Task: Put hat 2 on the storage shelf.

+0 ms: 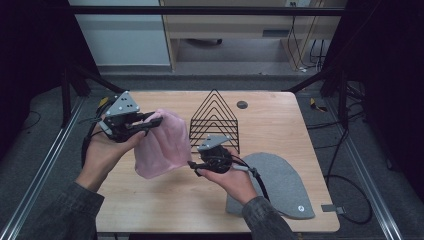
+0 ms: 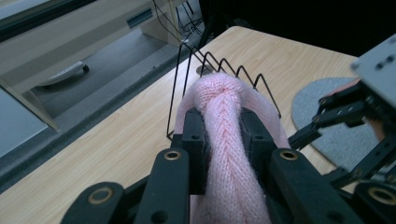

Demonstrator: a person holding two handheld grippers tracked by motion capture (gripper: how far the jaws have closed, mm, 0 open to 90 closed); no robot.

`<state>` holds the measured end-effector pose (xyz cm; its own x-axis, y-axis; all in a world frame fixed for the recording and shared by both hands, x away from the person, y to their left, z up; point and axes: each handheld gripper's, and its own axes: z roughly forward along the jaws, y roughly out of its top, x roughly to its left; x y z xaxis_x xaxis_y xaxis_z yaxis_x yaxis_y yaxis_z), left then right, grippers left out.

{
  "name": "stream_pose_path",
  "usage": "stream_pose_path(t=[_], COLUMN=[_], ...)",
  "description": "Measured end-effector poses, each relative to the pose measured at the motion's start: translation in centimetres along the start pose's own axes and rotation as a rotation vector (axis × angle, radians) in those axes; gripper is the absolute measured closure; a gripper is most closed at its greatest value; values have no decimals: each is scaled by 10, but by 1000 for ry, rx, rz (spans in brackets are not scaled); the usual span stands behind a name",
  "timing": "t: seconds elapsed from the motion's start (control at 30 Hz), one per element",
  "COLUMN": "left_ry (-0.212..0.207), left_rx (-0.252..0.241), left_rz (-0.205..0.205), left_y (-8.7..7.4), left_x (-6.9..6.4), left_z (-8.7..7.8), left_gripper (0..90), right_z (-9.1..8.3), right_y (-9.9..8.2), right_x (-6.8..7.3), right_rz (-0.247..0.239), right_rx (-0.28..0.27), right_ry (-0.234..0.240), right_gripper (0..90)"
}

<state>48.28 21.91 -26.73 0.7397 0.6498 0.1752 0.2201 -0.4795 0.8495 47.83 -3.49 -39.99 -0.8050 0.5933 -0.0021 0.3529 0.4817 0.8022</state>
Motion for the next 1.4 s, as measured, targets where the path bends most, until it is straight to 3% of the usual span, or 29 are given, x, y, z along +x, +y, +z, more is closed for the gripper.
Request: stream_pose_path(t=[0.13,0.2,0.27,0.4,0.57,0.67,0.8,1.03,1.4], left_ry=[-6,-10,-13,-28,-50,-64,-64,-30,11], left_rx=[-7,-2,-1,0,-17,-39,-64,-98,-164], left_rz=[-6,-7,-8,-18,-32,-32,-44,-50,-81], left_y=[3,3,3,2,3,10,18,35,62], left_x=[-1,-1,0,5,6,8,14,26,49], left_z=[0,1,1,0,1,-1,-4,-12,1], left_gripper=[750,750,750,748,747,746,746,746,746], right_z=[10,17,18,10,-1,-13,-23,-38,-53], right_y=[3,6,8,9,10,17,30,55,83], right_x=[2,4,3,-1,-11,-22,-27,-40,-66], right_rz=[-8,-12,-23,-33,-28,-22,-38,-49,-46], right_rx=[19,24,17,22,33,28,11,-28,-53], right_ry=[25,41,55,69,74,55,33,2,-26], right_gripper=[502,568,700,811,831,834,835,836,836])
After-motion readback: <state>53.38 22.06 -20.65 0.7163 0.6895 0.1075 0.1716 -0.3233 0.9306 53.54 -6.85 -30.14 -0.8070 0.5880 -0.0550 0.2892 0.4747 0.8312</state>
